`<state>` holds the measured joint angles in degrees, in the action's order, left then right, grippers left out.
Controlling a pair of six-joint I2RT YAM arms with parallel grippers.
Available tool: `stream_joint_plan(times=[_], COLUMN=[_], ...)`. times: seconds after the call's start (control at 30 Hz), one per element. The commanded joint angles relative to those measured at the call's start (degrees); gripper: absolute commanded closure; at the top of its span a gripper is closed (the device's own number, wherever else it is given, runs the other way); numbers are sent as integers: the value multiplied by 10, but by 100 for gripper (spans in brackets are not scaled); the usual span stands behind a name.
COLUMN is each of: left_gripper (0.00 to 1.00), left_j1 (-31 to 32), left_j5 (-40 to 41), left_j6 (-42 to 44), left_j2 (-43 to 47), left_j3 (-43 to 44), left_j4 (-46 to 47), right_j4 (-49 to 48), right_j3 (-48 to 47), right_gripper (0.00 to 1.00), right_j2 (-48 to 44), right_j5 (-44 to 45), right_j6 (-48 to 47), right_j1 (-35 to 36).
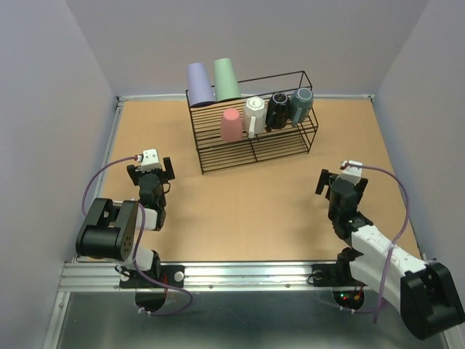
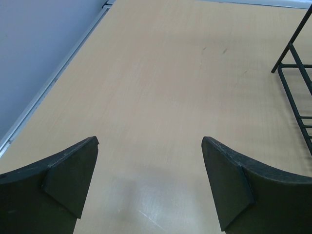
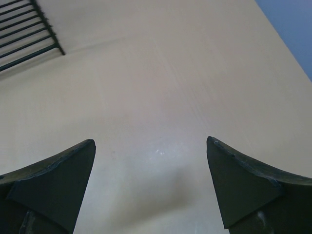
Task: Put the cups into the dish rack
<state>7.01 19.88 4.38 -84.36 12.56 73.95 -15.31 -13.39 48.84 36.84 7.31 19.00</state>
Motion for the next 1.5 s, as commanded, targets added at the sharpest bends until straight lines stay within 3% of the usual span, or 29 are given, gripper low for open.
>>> stream_joint_plan(times=[0.0,0.3,0.7,0.9,1.0,1.47], left_gripper=[1,1,1,1,1,1], left_j1=[-3,-3,-3,-3,-3,-3], left_j5=[2,2,2,2,2,2], left_j6=[0,0,0,0,1,0], left_j2=[6,6,5,6,6,5], left_j3=[3,3,3,3,3,4], left_j4=[172,172,171,171,172,171], right_j4=[-109,-346,-529,-585,-587,-597], right_j3=[-1,18,-23,1,2,6], right_gripper=[0,0,7,4,0,0], right_j2=[63,219,390,422,423,423], right_j5=[15,-50,-126,-194,-194,-193], right_j6=[72,45,-18,-8,-9,-12], right_j1=[-60,-100,-121,-150,-150,-150])
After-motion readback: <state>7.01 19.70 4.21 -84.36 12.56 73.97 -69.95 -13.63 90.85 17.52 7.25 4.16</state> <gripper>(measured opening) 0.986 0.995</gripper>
